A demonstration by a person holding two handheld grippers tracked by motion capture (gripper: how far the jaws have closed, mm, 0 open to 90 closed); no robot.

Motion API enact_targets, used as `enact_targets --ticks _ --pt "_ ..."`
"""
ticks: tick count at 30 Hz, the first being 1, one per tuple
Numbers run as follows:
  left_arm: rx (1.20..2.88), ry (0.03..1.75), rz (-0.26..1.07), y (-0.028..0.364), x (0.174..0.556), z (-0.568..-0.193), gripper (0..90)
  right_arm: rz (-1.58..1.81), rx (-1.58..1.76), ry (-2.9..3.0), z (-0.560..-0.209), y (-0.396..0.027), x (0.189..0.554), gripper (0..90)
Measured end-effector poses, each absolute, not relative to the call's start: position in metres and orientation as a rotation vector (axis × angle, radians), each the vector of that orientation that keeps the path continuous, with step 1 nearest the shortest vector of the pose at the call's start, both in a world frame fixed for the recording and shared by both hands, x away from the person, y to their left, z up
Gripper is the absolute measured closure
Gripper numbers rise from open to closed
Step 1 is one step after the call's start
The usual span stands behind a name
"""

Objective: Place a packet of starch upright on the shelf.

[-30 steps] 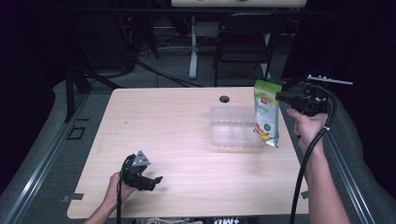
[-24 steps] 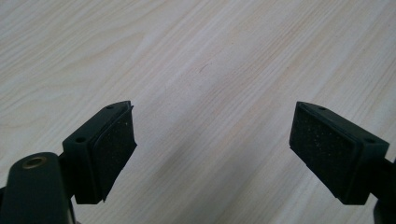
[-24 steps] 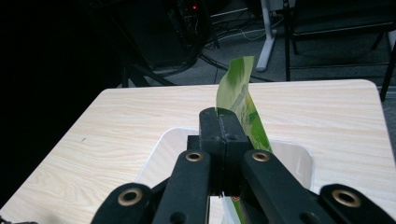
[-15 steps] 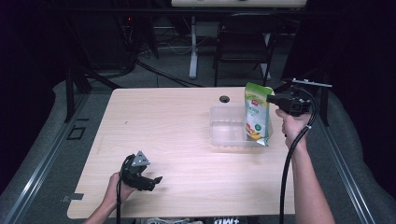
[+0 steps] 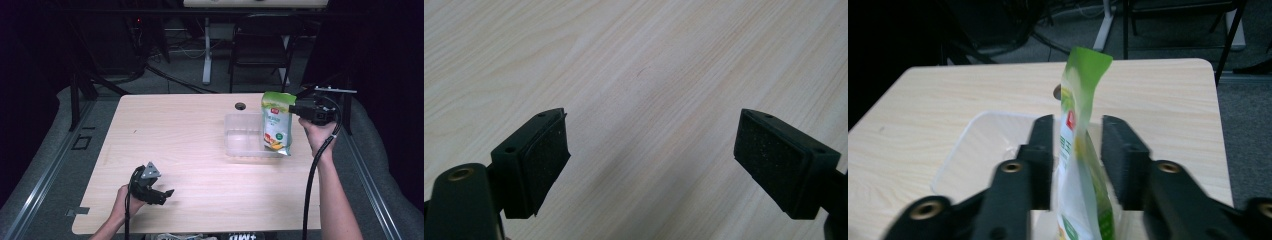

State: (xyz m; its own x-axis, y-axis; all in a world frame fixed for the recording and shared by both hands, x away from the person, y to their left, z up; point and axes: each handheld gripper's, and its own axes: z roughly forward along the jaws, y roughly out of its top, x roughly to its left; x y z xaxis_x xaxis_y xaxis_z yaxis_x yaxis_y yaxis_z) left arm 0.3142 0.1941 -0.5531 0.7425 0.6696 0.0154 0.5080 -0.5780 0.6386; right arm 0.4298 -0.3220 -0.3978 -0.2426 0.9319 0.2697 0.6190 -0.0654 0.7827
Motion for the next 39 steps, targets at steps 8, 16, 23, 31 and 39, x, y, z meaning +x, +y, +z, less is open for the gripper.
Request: enact_targets --ticks 8,16,23,31,39 --pt "2.326 0.879 0.340 0.193 0.315 -0.554 13.9 1.163 1.622 1.945 -0.396 -0.325 0.442 32.5" --pt "2.326 0.883 0.336 0.195 0.315 -0.554 13.9 1.040 1.596 2.051 -0.395 -0.309 0.473 48.2" --pt "2.324 0.886 0.338 0.194 0.315 -0.555 14.0 1.005 1.612 2.087 -0.397 -0.300 0.486 62.8" --pt "2.331 0.879 0.334 0.194 0.315 -0.554 14.1 1.016 1.644 2.093 -0.400 -0.298 0.486 87.4" --pt "2.324 0.881 0.341 0.194 0.314 -0.554 14.1 1.116 1.663 2.089 -0.400 -0.297 0.477 90.0"
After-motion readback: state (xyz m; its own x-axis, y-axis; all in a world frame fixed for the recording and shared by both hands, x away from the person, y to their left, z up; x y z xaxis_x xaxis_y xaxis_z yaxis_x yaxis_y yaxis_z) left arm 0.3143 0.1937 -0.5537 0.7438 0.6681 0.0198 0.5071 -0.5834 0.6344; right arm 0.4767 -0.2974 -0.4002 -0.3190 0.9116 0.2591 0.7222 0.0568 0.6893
